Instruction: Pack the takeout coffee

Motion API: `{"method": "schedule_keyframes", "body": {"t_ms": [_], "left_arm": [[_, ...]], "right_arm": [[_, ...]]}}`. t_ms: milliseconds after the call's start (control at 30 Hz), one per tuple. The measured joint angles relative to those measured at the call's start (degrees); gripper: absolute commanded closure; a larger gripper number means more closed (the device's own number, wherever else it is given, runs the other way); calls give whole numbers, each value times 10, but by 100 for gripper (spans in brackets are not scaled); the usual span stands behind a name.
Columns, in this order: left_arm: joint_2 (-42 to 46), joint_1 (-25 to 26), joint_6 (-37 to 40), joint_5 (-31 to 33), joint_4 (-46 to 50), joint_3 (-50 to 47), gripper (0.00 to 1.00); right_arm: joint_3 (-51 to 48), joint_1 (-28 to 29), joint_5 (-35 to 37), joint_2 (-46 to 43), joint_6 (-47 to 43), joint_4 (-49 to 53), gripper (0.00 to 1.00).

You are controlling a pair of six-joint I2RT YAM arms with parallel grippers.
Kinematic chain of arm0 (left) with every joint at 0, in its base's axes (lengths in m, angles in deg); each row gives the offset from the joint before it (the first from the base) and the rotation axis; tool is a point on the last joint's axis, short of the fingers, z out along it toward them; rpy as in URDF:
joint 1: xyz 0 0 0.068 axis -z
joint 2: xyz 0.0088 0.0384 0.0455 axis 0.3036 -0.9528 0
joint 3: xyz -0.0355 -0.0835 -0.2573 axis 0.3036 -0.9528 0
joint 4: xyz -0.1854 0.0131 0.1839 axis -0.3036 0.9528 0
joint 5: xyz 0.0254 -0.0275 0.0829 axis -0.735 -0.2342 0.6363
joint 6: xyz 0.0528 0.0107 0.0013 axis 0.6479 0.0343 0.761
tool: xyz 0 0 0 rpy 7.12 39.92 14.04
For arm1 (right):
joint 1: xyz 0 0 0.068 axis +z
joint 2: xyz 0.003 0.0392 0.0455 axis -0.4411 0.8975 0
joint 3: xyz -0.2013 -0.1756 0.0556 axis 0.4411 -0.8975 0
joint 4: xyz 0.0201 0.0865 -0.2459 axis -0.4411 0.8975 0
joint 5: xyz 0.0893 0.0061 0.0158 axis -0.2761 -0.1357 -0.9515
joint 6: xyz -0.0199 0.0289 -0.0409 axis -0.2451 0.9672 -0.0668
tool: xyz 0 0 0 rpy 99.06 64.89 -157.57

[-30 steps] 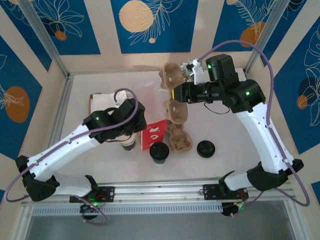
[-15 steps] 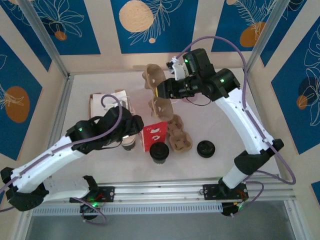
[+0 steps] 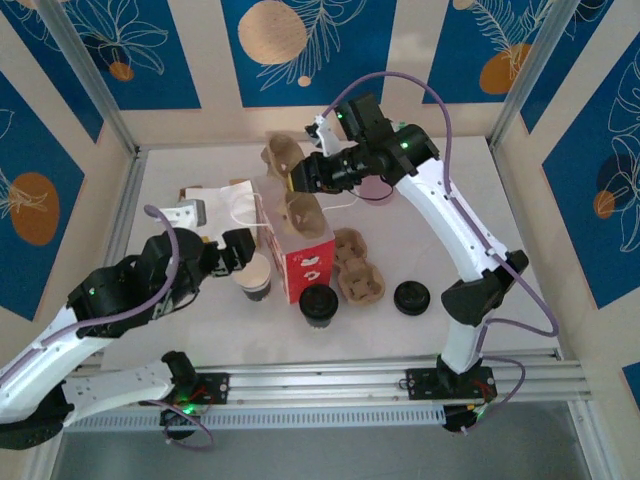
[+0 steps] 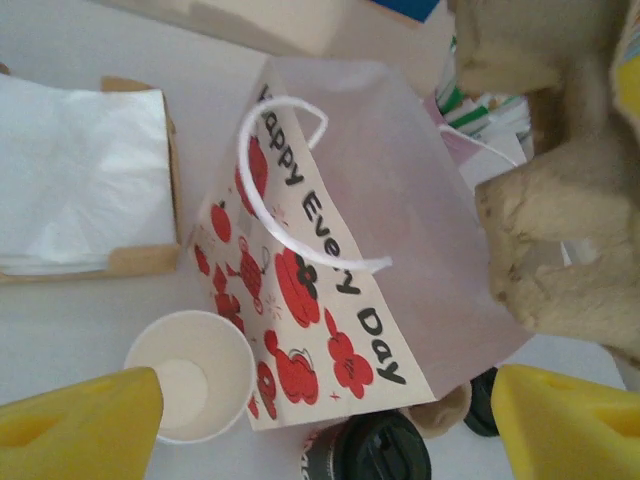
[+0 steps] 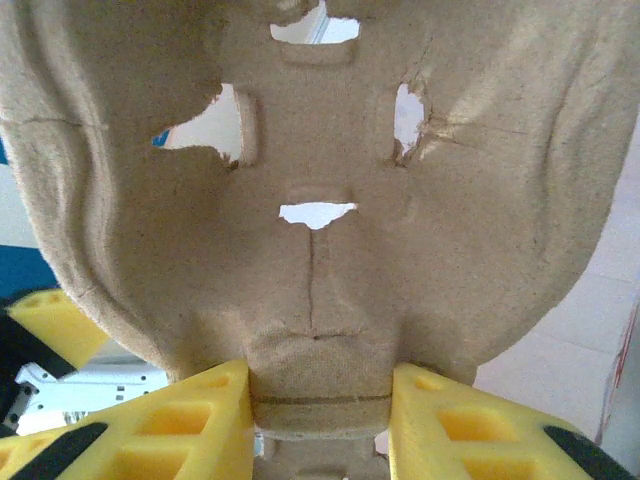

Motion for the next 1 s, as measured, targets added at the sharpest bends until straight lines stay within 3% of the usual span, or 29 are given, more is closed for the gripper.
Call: {"method": "schedule_keyframes", "body": {"t_ms": [333, 667, 833, 1000], "left_arm": [[-33, -56, 56, -3, -4, 22, 0], [-70, -231, 71, -179, -46, 14, 1], [-89, -273, 72, -259, -73, 9, 10], [-106, -295, 71, -312, -95, 3, 26]], "right_arm": [[-16, -1, -17, 10, 0, -15, 65], [-36, -8, -28, 27, 2, -17, 65], [-36, -9, -28, 31, 2, 1, 65], [-29, -9, -28, 45, -1, 25, 65]]}}
